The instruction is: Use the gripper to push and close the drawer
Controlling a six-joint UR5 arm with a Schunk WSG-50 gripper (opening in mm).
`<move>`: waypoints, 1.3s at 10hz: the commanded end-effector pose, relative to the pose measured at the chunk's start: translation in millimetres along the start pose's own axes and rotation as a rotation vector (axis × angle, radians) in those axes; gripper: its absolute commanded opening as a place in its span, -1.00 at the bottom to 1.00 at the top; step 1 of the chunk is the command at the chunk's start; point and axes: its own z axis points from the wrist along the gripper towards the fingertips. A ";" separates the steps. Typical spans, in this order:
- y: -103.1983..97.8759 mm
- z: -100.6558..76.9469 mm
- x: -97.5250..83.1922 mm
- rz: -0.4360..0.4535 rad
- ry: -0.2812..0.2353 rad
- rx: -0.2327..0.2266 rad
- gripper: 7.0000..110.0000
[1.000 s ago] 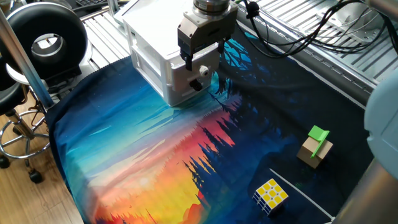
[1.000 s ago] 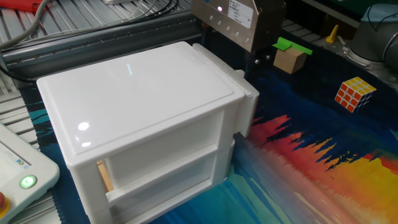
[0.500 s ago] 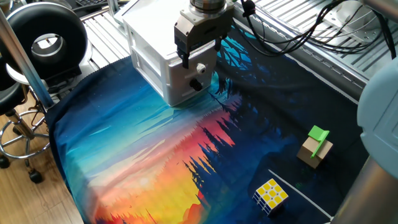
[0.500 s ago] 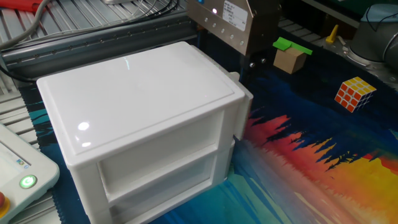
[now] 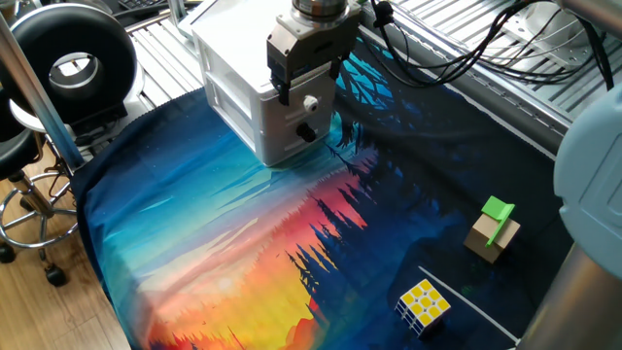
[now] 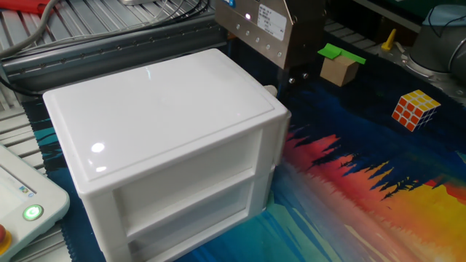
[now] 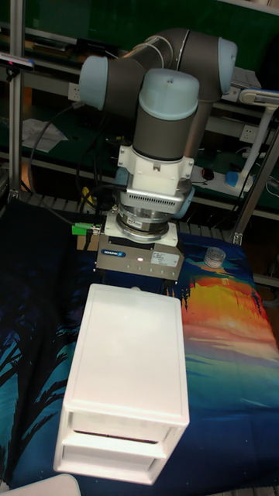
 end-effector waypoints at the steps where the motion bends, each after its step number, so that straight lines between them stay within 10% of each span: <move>1: -2.6 -0.5 -11.1 0.000 -0.038 0.006 0.98; 13: 7.1 -0.4 -13.2 0.024 -0.048 -0.024 0.98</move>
